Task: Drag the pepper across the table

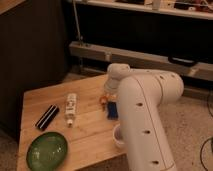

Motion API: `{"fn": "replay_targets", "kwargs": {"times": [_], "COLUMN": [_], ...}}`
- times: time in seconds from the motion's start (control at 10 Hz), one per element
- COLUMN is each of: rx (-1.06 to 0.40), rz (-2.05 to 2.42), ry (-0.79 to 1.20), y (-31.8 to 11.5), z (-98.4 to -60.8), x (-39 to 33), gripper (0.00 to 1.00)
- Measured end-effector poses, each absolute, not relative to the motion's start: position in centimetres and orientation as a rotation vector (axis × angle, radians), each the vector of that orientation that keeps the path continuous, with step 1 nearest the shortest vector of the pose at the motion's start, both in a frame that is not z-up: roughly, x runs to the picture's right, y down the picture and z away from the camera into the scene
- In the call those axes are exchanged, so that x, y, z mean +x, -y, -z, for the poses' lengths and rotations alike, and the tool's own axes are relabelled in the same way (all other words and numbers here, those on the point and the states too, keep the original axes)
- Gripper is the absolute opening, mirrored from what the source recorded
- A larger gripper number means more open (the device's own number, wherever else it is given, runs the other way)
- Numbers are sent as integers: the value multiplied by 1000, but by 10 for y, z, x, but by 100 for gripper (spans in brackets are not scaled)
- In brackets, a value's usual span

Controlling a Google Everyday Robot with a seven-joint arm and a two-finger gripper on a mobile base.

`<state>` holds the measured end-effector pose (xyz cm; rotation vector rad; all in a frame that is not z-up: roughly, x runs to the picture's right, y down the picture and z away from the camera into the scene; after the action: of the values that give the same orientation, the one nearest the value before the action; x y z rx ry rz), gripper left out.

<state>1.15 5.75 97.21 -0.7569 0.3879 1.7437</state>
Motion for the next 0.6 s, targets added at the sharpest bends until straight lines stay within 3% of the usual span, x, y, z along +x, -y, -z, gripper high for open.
{"fn": "replay_targets", "kwargs": {"times": [0.3, 0.6], "rx": [-723, -711], "rz": [-1786, -1802], "ry": [-323, -300], "y": [-20, -8], "z": [-961, -950], "x": [44, 58], "gripper": [18, 18]}}
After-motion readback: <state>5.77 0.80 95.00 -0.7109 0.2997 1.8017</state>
